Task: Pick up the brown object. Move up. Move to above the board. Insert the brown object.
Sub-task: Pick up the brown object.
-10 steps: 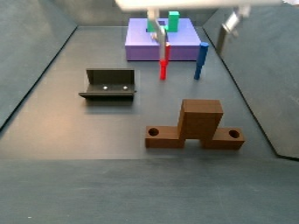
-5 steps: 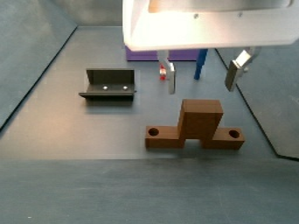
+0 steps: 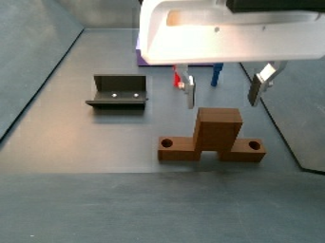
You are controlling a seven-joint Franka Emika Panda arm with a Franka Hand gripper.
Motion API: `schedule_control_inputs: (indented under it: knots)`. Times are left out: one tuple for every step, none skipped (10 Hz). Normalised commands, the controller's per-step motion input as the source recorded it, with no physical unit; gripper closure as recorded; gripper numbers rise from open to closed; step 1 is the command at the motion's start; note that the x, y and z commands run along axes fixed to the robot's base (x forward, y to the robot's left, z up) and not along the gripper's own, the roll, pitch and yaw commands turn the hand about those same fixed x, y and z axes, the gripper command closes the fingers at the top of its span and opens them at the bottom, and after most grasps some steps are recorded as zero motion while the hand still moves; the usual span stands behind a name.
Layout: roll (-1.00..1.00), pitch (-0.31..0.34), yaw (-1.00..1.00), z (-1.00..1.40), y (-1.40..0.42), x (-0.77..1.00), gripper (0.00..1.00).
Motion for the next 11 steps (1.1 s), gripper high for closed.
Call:
schedule_control_inputs:
  knots:
    - [-0.15, -0.09, -0.08, -0.25, 0.13, -0.01, 0.0]
    - [-0.15, -0.077, -0.04, -0.24, 0.13, 0.0, 0.0]
    - [-0.13, -0.091, -0.03, -0.21, 0.07, -0.02, 0.0]
    - [-0.11, -0.084, 0.0, -0.22, 0.04, -0.02, 0.0]
    - [-0.08, -0.074, 0.0, -0.2, 0.0, -0.04, 0.0]
    - [-0.1, -0.059, 0.0, -0.18, 0.0, 0.0, 0.0]
    - [-0.08, -0.061, 0.0, -0.25, 0.0, 0.0, 0.0]
    - [-0.08, -0.051, 0.0, -0.23, 0.0, 0.0, 0.0]
    - [-0.06, -0.043, 0.0, -0.18, 0.0, 0.0, 0.0]
    - [-0.07, -0.031, 0.0, -0.21, 0.0, 0.02, 0.0]
    - [-0.06, -0.043, -0.01, -0.28, 0.0, 0.0, 0.0]
